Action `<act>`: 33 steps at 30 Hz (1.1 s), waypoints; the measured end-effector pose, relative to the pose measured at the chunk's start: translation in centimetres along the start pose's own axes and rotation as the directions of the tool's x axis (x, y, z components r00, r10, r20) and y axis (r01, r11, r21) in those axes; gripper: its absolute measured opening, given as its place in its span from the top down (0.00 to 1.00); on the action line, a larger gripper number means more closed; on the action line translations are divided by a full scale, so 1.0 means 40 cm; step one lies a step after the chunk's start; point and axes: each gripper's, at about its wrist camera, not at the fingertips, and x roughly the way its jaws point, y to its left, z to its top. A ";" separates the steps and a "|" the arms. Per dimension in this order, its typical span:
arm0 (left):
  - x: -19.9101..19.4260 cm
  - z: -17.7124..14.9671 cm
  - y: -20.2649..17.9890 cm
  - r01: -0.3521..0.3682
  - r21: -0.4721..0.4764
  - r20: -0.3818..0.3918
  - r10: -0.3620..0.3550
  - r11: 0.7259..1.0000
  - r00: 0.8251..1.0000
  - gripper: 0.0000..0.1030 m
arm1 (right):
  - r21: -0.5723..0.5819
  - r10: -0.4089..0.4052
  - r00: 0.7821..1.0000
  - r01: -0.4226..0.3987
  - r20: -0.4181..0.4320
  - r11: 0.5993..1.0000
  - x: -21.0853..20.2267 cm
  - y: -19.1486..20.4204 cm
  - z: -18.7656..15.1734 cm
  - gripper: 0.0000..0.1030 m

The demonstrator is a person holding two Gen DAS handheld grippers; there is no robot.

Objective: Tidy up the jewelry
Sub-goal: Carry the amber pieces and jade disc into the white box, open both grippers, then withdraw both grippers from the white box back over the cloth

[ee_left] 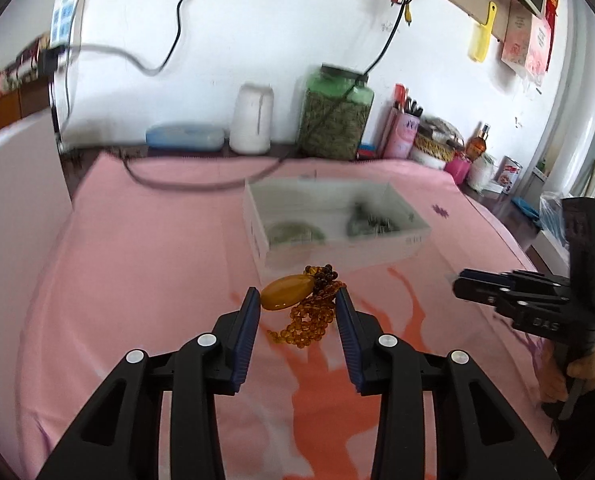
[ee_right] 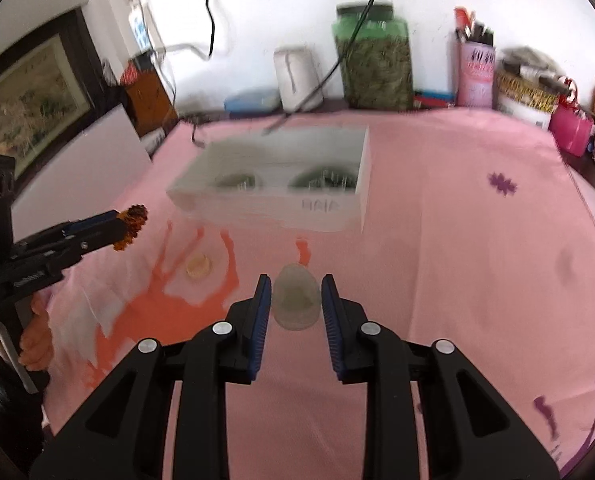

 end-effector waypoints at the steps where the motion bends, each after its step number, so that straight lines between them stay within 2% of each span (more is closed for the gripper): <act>1: 0.000 0.019 -0.005 0.001 0.002 0.008 -0.001 1.000 1.000 0.63 | 0.001 0.000 1.000 0.000 0.018 1.000 -0.013 0.000 0.014 0.76; 5: 0.030 0.108 -0.022 0.000 -0.009 0.039 0.000 1.000 0.999 0.63 | 0.011 0.003 0.998 -0.004 0.067 1.000 -0.039 0.010 0.105 0.75; 9: 0.106 0.150 -0.034 -0.020 -0.032 0.034 0.021 0.999 0.999 0.63 | 0.023 0.010 0.998 -0.011 0.060 1.000 0.014 0.021 0.174 0.75; 16: 0.235 0.134 -0.027 -0.064 -0.009 -0.047 0.063 0.998 0.997 0.63 | 0.017 -0.054 0.998 0.054 -0.014 0.998 0.175 0.005 0.202 0.76; 19: 0.265 0.126 -0.018 -0.069 -0.009 -0.065 0.069 0.998 0.996 0.62 | 0.013 -0.062 0.997 0.063 -0.042 0.998 0.207 -0.008 0.198 0.75; 20: 0.265 0.125 -0.018 -0.072 -0.009 -0.055 0.072 0.997 0.996 0.62 | 0.016 -0.069 0.997 0.070 -0.041 0.997 0.211 -0.014 0.196 0.73; 23: 0.250 0.124 -0.020 -0.091 -0.002 -0.022 0.091 0.996 0.996 0.46 | 0.044 -0.040 0.999 0.041 -0.026 0.998 0.200 -0.027 0.194 0.66; 25: 0.229 0.128 -0.020 -0.098 -0.005 0.008 0.098 0.995 0.995 0.42 | 0.052 -0.043 0.999 0.043 0.001 0.998 0.180 -0.028 0.197 0.55; 29: 0.189 0.135 -0.019 -0.122 -0.017 0.060 0.123 0.992 0.991 0.25 | 0.028 -0.077 0.992 0.075 0.100 0.997 0.113 -0.002 0.199 0.36; 30: 0.177 0.136 -0.015 -0.135 -0.026 0.074 0.137 0.990 0.988 0.20 | 0.027 -0.080 0.990 0.077 0.116 0.997 0.098 0.004 0.199 0.27; 33: 0.152 0.132 -0.003 -0.148 -0.061 0.064 0.152 0.987 0.986 0.16 | 0.036 -0.082 0.984 0.078 0.159 0.996 0.046 0.019 0.182 0.12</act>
